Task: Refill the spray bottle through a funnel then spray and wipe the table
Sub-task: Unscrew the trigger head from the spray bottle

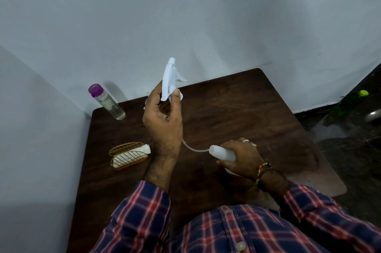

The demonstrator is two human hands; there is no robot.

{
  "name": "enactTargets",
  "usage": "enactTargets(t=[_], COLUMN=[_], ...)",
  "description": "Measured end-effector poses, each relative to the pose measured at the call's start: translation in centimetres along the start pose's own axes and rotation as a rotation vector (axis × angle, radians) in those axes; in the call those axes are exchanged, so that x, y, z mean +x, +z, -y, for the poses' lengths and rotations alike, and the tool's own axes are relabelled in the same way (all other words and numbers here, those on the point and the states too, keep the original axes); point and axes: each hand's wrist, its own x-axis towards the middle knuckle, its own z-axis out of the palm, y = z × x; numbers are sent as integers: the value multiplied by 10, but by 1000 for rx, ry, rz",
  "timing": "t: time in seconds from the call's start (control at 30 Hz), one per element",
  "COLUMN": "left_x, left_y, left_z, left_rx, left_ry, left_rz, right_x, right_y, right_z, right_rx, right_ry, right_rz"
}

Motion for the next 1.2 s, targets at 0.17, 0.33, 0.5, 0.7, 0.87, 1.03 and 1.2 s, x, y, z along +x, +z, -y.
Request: enactTargets(t=[0.17,0.33,0.5,0.7,0.87,1.03,1.2], left_x=[1,10,22,17,0,-24,-43], left_y=[-3,-8,-15,-23,-41,-59,-81], left_z=[5,7,11,30,75,113,159], left_rx=[-2,7,-7,86,337,448,318], left_ry=[-10,10,29,-1,-78,-305,-660], left_rz=[-29,-112,-112,-22,211,373,366], right_x=[0,-2,-4,1,4,3,4], right_y=[-5,-7,-2,-3,1,16,29], right_z=[2,0,-8,-6,-1,-2,-3], right_rx=[56,59,38,323,478,588,641], right_ry=[19,29,33,-2,15,51,88], right_rz=[-143,-149,-116,-288,-327,-297,-275])
